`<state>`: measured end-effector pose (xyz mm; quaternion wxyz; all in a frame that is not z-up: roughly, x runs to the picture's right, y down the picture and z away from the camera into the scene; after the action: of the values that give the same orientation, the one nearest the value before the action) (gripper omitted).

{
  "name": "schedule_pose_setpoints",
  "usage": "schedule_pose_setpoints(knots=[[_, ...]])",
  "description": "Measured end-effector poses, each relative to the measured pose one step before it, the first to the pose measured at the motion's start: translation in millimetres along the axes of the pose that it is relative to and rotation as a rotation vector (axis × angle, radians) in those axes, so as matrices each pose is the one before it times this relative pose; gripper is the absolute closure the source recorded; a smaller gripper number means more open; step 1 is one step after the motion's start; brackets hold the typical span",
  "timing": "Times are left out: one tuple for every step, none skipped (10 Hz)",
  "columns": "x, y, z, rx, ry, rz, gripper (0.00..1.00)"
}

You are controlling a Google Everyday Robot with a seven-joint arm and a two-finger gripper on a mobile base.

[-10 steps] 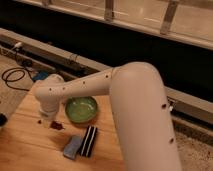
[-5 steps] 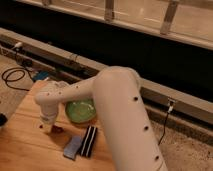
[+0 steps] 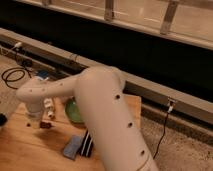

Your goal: Drag the pepper across the table

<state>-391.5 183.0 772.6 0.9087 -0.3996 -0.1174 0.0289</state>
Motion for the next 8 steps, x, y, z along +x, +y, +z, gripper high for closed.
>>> schedule_pose_setpoints(knots=[[-16.49, 0.3, -2.15, -0.00323, 0.00236, -0.03738, 1.0], [-15.61, 1.48, 1.59, -0.01688, 0.00815, -0.0439, 1.0], [-8.13, -0.48, 2.42, -0.01835, 0.00649, -0.02909, 1.0], [-5.18, -0.51, 0.14, -0.00895, 0.00097, -0.01537, 1.0], [0.87, -0.64, 0.19, -0.00072, 0.00204, -0.00002, 1.0], [0.84, -0.58, -0.38, 0.00054, -0.00038, 0.00164, 1.0], [0.82, -0.55, -0.09, 0.00045, 0.0002, 0.00137, 1.0], [-0.48, 0.3, 0.11, -0.00102, 0.00011, -0.00033, 1.0]])
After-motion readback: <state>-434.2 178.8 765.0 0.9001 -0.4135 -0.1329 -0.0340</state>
